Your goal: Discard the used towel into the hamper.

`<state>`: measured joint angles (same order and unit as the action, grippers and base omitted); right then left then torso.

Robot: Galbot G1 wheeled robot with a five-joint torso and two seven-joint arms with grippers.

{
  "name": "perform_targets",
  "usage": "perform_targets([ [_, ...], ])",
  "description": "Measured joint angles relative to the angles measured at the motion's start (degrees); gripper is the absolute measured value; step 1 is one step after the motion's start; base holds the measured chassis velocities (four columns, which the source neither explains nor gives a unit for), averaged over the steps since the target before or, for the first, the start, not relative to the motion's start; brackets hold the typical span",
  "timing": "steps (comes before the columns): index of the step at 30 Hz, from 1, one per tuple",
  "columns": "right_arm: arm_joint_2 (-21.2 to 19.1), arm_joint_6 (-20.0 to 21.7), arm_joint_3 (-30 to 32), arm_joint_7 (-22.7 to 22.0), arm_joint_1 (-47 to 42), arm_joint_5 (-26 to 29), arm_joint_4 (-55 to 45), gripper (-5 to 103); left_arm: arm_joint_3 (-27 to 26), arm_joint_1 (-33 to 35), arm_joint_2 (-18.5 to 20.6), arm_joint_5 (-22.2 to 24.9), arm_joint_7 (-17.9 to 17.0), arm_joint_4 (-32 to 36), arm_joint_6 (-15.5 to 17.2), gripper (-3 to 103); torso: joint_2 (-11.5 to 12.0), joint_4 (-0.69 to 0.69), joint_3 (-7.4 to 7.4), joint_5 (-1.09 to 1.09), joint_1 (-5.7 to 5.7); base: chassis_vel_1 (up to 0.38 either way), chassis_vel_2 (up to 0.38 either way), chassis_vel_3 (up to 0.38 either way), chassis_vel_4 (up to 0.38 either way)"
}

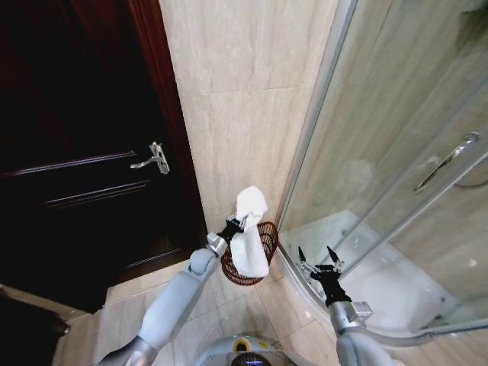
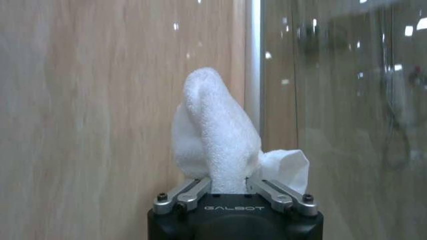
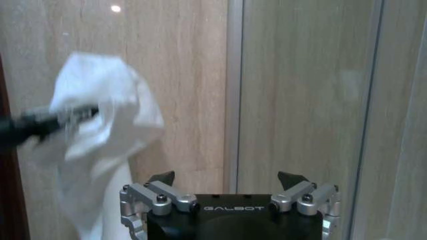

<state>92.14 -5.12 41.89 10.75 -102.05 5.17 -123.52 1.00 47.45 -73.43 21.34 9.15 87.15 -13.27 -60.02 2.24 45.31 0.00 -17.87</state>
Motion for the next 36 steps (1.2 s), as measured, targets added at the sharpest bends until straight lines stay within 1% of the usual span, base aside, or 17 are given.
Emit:
perform_targets([
  [3, 0.00, -0.12, -0.18, 0.07, 0.00, -0.09, 0.13, 100, 1.09, -2.14, -0.07, 0.30, -0.37, -0.68, -0.64, 9, -0.01, 0.00, 0.00, 0.00, 0.00, 0.000, 0.000, 0.000, 0.000],
  [6, 0.00, -0.18, -0.31, 0.21, -0.06, -0.24, 0.13, 100, 2.89, -6.37, -1.62, 0.27, -1.40, -5.98, -4.77, 9, -0.01, -0.01, 0.03, -0.01, -0.01, 0.000, 0.000, 0.000, 0.000],
  [7, 0.00, -0.18, -0.31, 0.21, -0.06, -0.24, 0.13, 100, 2.89, -6.37, -1.62, 0.27, -1.40, -5.98, -4.77, 9, -0.01, -0.01, 0.03, -0.01, -0.01, 0.000, 0.000, 0.000, 0.000],
  [11, 0.00, -0.27, -0.02, 0.26, -0.23, -0.12, 0.09, 100, 4.15, -9.31, -3.16, 0.10, -1.52, -10.05, -6.74, 9, -0.01, 0.00, 0.03, 0.00, -0.03, 0.000, 0.000, 0.000, 0.000],
  [14, 0.00, -0.61, 0.06, 0.27, -0.45, -0.07, 0.48, 100, 4.56, -11.91, -4.81, -0.32, -1.08, -14.92, -9.33, 9, -0.01, -0.01, 0.03, 0.00, -0.03, 0.000, 0.000, 0.000, 0.000],
  [18, 0.00, -0.70, -0.14, 0.31, -0.51, -0.08, 0.80, 100, 5.22, -13.32, -5.25, -0.77, -0.41, -18.06, -10.19, 9, -0.02, -0.01, 0.03, 0.01, -0.03, 0.000, 0.000, 0.000, 0.000],
  [20, 0.00, -0.74, -0.27, 0.41, -0.35, -0.18, 0.96, 100, 5.84, -13.31, -5.93, -0.94, -0.29, -20.64, -11.45, 9, -0.02, 0.01, 0.03, 0.00, -0.03, 0.000, 0.000, 0.000, 0.000],
  [21, 0.00, -0.74, -0.27, 0.41, -0.35, -0.18, 0.96, 100, 5.84, -13.31, -5.93, -0.94, -0.29, -20.64, -11.45, 9, -0.02, 0.01, 0.03, 0.00, -0.03, 0.000, 0.000, 0.000, 0.000],
  [22, 0.00, -0.75, -0.31, 0.49, -0.28, -0.22, 1.01, 100, 5.99, -13.18, -6.47, -1.23, -0.21, -22.13, -12.19, 9, -0.03, 0.01, 0.03, 0.00, -0.03, 0.000, 0.000, 0.000, 0.000],
  [24, 0.00, -0.77, -0.41, 0.77, -0.17, -0.27, 1.04, 100, 5.97, -12.82, -8.95, -3.13, 0.45, -28.06, -14.61, 9, -0.03, 0.01, 0.04, 0.00, -0.03, 0.000, 0.000, 0.000, 0.000],
  [25, 0.00, -0.77, -0.41, 0.77, -0.17, -0.27, 1.04, 100, 5.97, -12.82, -8.95, -3.13, 0.45, -28.06, -14.61, 9, -0.03, 0.01, 0.04, 0.00, -0.03, 0.000, 0.000, 0.000, 0.000],
  [28, 0.00, -0.87, -0.34, 1.04, -0.14, -0.18, 1.09, 100, 4.47, -13.12, -13.60, -6.73, 0.94, -36.63, -18.59, 9, -0.03, -0.01, 0.04, -0.01, -0.04, 0.000, 0.000, 0.000, 0.000],
  [29, 0.00, -0.93, -0.22, 1.05, -0.15, -0.13, 1.15, 100, 3.83, -13.14, -14.65, -7.82, 1.10, -38.28, -18.99, 9, -0.03, -0.02, 0.04, -0.01, -0.04, 0.000, 0.000, 0.000, 0.000],
  [30, 0.00, -0.93, -0.22, 1.05, -0.15, -0.13, 1.15, 100, 3.83, -13.14, -14.65, -7.82, 1.10, -38.28, -18.99, 9, -0.03, -0.02, 0.04, -0.01, -0.04, 0.000, 0.000, 0.000, 0.000],
  [33, 0.00, -1.24, 0.06, 1.06, -0.26, 0.15, 1.35, 100, 2.10, -12.52, -15.77, -11.12, 1.26, -39.94, -18.48, 9, -0.03, -0.02, 0.04, 0.00, -0.04, 0.000, 0.000, 0.000, 0.000],
  [34, 0.00, -1.24, 0.06, 1.06, -0.26, 0.15, 1.35, 100, 2.10, -12.52, -15.77, -11.12, 1.26, -39.94, -18.48, 9, -0.03, -0.02, 0.04, 0.00, -0.04, 0.000, 0.000, 0.000, 0.000],
  [36, 0.00, -1.60, 0.11, 1.06, -0.33, 0.46, 1.55, 100, 0.87, -11.36, -15.35, -13.62, 2.24, -39.88, -16.48, 9, -0.04, -0.01, 0.04, 0.00, -0.04, 0.000, 0.000, 0.000, 0.000],
])
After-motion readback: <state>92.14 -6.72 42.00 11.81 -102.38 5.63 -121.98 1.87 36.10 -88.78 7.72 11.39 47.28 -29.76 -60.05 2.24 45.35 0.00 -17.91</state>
